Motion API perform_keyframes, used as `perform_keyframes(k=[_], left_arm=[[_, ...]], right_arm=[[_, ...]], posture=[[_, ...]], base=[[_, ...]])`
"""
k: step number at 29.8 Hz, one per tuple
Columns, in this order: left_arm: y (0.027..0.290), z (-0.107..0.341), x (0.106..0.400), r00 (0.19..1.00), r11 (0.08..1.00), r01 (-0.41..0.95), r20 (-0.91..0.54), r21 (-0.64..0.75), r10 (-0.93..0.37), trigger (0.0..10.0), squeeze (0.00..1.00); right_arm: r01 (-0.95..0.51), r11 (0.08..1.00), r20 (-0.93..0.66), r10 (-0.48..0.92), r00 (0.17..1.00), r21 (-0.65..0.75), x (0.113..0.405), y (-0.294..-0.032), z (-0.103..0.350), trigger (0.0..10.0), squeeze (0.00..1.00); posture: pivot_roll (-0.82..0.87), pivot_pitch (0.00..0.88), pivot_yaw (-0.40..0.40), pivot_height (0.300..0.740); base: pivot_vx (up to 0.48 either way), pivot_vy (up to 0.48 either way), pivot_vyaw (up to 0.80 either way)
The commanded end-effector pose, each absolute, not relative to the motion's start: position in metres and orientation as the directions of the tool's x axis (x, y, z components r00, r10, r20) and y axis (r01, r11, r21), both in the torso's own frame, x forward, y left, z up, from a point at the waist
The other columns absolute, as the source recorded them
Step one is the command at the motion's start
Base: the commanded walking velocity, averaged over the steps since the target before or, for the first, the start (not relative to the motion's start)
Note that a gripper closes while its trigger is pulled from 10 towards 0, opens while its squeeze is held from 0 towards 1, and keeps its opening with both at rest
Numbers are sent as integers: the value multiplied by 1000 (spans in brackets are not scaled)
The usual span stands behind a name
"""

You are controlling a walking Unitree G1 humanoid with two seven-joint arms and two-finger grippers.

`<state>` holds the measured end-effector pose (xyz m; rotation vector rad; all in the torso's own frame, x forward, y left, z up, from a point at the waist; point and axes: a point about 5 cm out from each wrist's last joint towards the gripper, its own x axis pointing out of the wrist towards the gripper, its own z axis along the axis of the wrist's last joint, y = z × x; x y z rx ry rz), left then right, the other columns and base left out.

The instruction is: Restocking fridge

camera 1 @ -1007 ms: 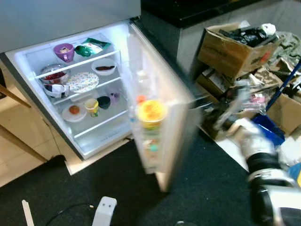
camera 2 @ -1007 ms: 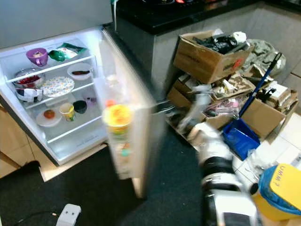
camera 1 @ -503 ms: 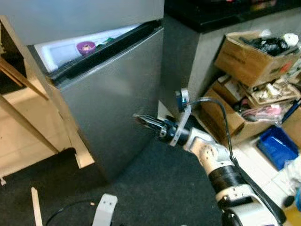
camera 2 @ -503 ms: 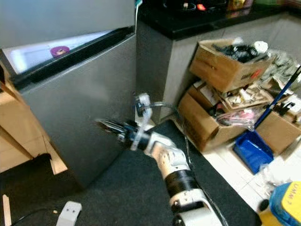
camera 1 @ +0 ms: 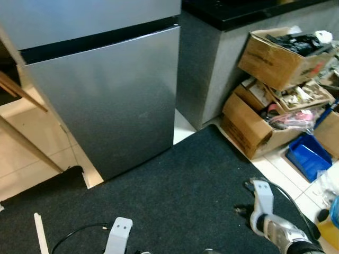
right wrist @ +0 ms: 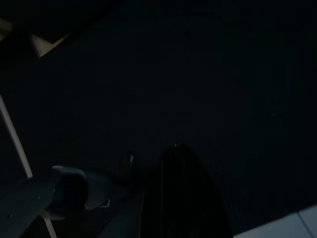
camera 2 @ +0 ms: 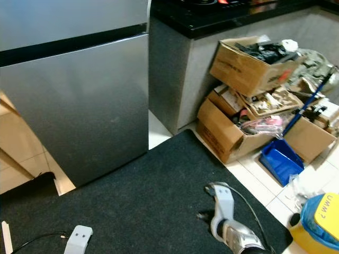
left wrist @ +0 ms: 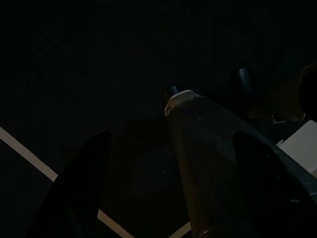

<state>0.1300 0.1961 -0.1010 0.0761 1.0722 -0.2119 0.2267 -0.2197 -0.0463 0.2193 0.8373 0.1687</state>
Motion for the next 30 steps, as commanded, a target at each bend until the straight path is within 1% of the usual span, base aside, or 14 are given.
perform_keyframes(k=[1, 2, 3, 6, 8, 9, 13, 15, 18, 20, 21, 25, 30], left_arm=[[195, -108, 110, 387, 976, 213, -913, -45, -126, 10000, 0], [195, -108, 110, 387, 976, 213, -913, -45, -126, 10000, 0], [198, -107, 112, 394, 978, 208, -912, -33, -115, 10000, 0], [199, -107, 112, 396, 978, 205, -912, -29, -110, 10000, 0], [200, -106, 116, 414, 984, 175, -905, -23, -95, 10000, 0], [198, -106, 118, 418, 983, 183, -902, -28, -103, 10000, 0], [196, -105, 119, 421, 981, 193, -901, -28, -109, 10000, 0], [200, -104, 122, 426, 979, 204, -899, -12, -99, 10000, 0], [207, -101, 127, 436, 978, 206, -897, 16, -77, 10000, 0], [212, -98, 135, 469, 987, 158, -882, 28, -50, 10000, 0], [214, -97, 137, 479, 990, 138, -877, 30, -40, 10000, 0], [214, -97, 138, 476, 986, 157, -879, 50, -31, 10000, 0], [215, -95, 143, 488, 986, 154, -873, 70, -14, 10000, 0]], right_arm=[[27, 981, -771, 133, 623, 191, 204, -238, -58, 10000, 0], [27, 981, -771, 133, 623, 191, 204, -238, -58, 10000, 0], [52, 986, -798, 97, 595, 158, 192, -245, -64, 10000, 0], [53, 987, -805, 95, 586, 154, 189, -245, -66, 10000, 0], [36, 992, -832, 81, 549, 120, 179, -245, -71, 10000, 0], [40, 993, -845, 71, 530, 109, 173, -245, -75, 10000, 0], [48, 994, -854, 63, 516, 102, 168, -244, -77, 10000, 0], [63, 994, -876, 52, 480, 93, 155, -240, -85, 10000, 0], [26, 997, -896, 51, 442, 70, 144, -234, -91, 10000, 0], [-46, 998, -905, 67, 421, 53, 140, -229, -93, 10000, 0], [-70, 996, -906, 71, 417, 46, 139, -228, -94, 10000, 0], [-36, 999, -901, 51, 431, 39, 140, -229, -93, 10000, 0], [-34, 999, -902, 45, 429, 34, 139, -229, -94, 10000, 0]], posture=[[-27, 55, -28, 740], [-27, 55, -28, 740], [-27, 52, -30, 740], [-27, 52, -30, 740], [-22, 47, -15, 740], [-22, 44, -6, 740], [-19, 43, -4, 740], [-2, 48, -3, 740], [6, 38, -9, 740], [7, 6, 9, 740], [3, 1, 13, 740], [-6, 0, 16, 740], [-11, 0, 11, 740]], base=[[0, 0, 738], [0, 0, 738], [0, 0, 731], [0, 0, 731], [0, 0, 731], [0, 0, 731], [0, 0, 731], [0, 0, 731], [0, 0, 731], [0, 0, 731], [0, 0, 731], [0, 0, 730], [0, 0, 731]])
